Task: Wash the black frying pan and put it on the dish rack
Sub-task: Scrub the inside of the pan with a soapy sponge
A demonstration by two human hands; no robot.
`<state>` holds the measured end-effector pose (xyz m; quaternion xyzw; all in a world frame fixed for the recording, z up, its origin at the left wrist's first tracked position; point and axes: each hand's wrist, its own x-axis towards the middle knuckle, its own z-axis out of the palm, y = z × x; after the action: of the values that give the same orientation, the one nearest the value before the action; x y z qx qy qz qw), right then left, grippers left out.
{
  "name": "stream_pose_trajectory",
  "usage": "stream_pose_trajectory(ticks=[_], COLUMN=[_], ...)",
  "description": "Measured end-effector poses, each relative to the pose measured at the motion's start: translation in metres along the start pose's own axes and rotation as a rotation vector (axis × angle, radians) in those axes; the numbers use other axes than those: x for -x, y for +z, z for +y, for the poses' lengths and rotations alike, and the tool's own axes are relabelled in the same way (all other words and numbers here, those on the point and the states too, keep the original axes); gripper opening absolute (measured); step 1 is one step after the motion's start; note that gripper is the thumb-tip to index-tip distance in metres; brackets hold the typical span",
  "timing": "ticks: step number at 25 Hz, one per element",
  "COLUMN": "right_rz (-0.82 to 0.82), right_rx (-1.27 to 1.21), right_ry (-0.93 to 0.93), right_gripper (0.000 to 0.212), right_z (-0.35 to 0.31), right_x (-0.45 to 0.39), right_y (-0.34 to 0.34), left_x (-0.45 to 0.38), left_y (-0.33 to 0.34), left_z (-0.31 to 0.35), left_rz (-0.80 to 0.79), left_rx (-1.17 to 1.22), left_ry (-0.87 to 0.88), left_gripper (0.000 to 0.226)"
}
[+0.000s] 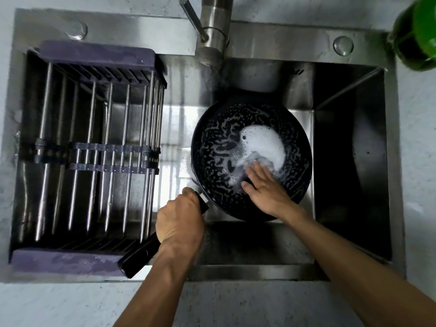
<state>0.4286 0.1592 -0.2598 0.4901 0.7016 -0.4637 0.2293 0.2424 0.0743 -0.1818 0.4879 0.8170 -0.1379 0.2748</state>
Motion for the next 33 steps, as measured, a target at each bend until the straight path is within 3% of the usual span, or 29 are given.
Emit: stream_pose_trajectory(ticks=[2, 5, 8, 11, 13, 15, 16, 18, 19, 21, 23, 25, 27, 30, 33], right_rz=[0.035, 0.138, 0.156, 0.258, 0.062, -0.142, -0.143, 0.102, 0.225, 0.321, 0.263, 0.129, 0.020, -0.007, -0.023], right_rx=[0.022, -0.102, -0.216, 0.023, 0.042, -0.103, -0.218, -0.285, -0.146, 0.195, 0.333, 0.309, 0.241, 0.039, -0.182], right_ry=[-0.087, -0.086, -0.210, 0.155, 0.302, 0.094, -0.045, -0.208, -0.165, 0.045, 0.213, 0.263, 0.185, 0.032, -0.073], right_gripper=[0.059, 0.060, 0.061, 0.065, 0.070, 0.065, 0.061, 0.056, 0.056, 0.060, 0.066, 0.069, 0.059, 0.033, 0.037], right_z=[-0.008, -0.045, -0.071, -0.034, -0.032, -0.070, -0.091, -0.096, -0.079, -0.029, 0.012, 0.007, -0.019, -0.053, -0.051], right_x=[-0.012, -0.043, -0.071, -0.060, -0.023, 0.001, -0.002, -0.039, -0.062, -0.081, -0.059, -0.016, 0.011, 0.033, 0.056], right_y=[-0.002, -0.007, -0.026, -0.047, -0.034, -0.009, -0.007, -0.031, -0.050, -0.069, -0.050, -0.015, 0.005, 0.007, -0.003], left_x=[-0.001, 0.001, -0.003, -0.001, -0.003, -0.003, -0.003, -0.001, -0.001, -0.002, -0.003, -0.002, -0.005, -0.006, -0.001], left_y=[0.001, 0.002, 0.000, -0.002, -0.003, -0.003, -0.002, -0.001, 0.000, -0.001, 0.000, 0.001, 0.003, 0.002, -0.011], left_z=[-0.001, 0.001, -0.001, 0.000, 0.000, 0.001, 0.001, -0.001, -0.001, -0.001, -0.002, -0.001, -0.002, -0.001, 0.001], left_rz=[-0.002, -0.018, -0.004, 0.000, -0.016, -0.020, -0.025, -0.030, -0.024, -0.023, -0.027, -0.054, -0.059, -0.081, -0.112], left_rx=[-0.005, -0.006, -0.038, -0.023, -0.022, -0.029, -0.033, -0.040, -0.047, -0.067, -0.067, -0.049, -0.054, -0.055, -0.007], left_ry=[-0.011, -0.008, -0.001, 0.024, -0.002, -0.005, -0.007, -0.009, -0.002, -0.003, -0.019, -0.042, -0.065, -0.068, -0.064], left_gripper=[0.023, 0.022, 0.021, 0.023, 0.023, 0.023, 0.022, 0.021, 0.021, 0.022, 0.023, 0.025, 0.027, 0.030, 0.034])
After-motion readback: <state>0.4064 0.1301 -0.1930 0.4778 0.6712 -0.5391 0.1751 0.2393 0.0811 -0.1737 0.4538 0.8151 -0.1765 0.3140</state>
